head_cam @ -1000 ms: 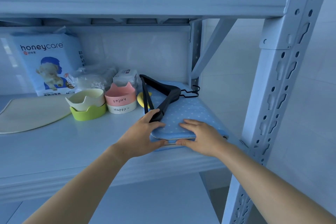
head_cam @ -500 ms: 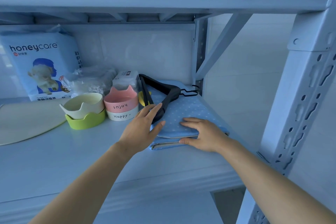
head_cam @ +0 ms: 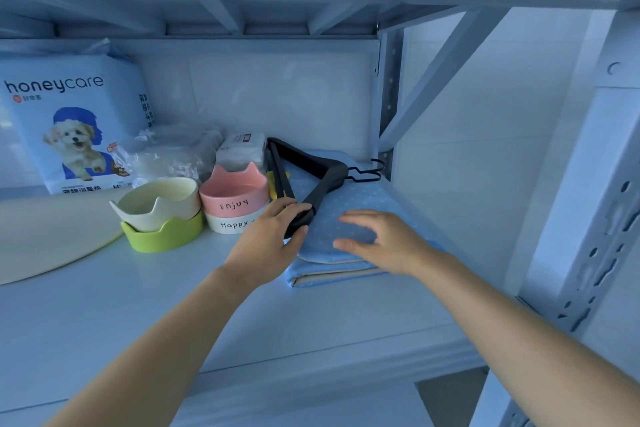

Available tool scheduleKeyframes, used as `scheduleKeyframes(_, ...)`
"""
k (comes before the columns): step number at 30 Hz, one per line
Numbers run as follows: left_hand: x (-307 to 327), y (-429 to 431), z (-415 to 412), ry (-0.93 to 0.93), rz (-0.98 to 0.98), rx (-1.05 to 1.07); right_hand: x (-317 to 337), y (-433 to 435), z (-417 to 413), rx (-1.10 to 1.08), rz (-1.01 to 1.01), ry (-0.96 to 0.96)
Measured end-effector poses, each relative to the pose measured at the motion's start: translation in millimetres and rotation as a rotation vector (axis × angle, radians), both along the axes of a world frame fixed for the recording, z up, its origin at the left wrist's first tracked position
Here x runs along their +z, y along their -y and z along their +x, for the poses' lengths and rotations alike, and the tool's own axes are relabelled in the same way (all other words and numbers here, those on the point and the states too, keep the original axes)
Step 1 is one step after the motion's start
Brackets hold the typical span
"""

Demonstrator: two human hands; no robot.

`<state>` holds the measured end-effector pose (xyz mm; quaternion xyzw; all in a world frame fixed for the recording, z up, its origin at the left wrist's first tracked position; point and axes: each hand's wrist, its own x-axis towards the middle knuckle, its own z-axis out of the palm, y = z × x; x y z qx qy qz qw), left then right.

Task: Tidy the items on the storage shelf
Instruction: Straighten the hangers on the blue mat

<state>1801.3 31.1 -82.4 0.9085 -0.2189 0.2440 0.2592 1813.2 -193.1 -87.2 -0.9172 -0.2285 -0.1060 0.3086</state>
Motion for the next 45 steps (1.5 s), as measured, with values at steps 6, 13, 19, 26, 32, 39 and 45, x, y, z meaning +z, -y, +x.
scheduleKeyframes(6, 4.3, -9.5, 4.0, 0.018, -0.017, -0.044, 6.6, -39.5, 14.3, 0.001, -0.031, 0.158)
scheduleKeyframes(13, 1.6, -18.9, 8.6, -0.019, -0.064, -0.05, 5.5, -54.6, 29.7, -0.006, -0.01, 0.149)
scheduleKeyframes(19, -0.4, -23.4, 11.5, -0.057, -0.076, -0.038, 8.4, -54.1, 40.6, 0.019, -0.017, 0.046)
scheduleKeyframes(26, -0.6, -25.2, 10.0, -0.027, -0.088, -0.018, 10.8, -58.0, 47.8, 0.064, -0.017, 0.005)
scheduleKeyframes(32, -2.6, -24.2, 7.8, -0.012, -0.087, -0.008, 11.4, -57.7, 51.4, 0.121, 0.062, 0.017)
scheduleKeyframes(39, -5.8, -26.1, 6.4, 0.021, -0.064, -0.04, 6.8, -57.1, 49.9, 0.161, 0.158, 0.046)
scheduleKeyframes(45, -3.1, -26.2, 8.4, 0.002, -0.021, -0.008, 7.3, -53.6, 50.1, 0.113, 0.083, -0.026)
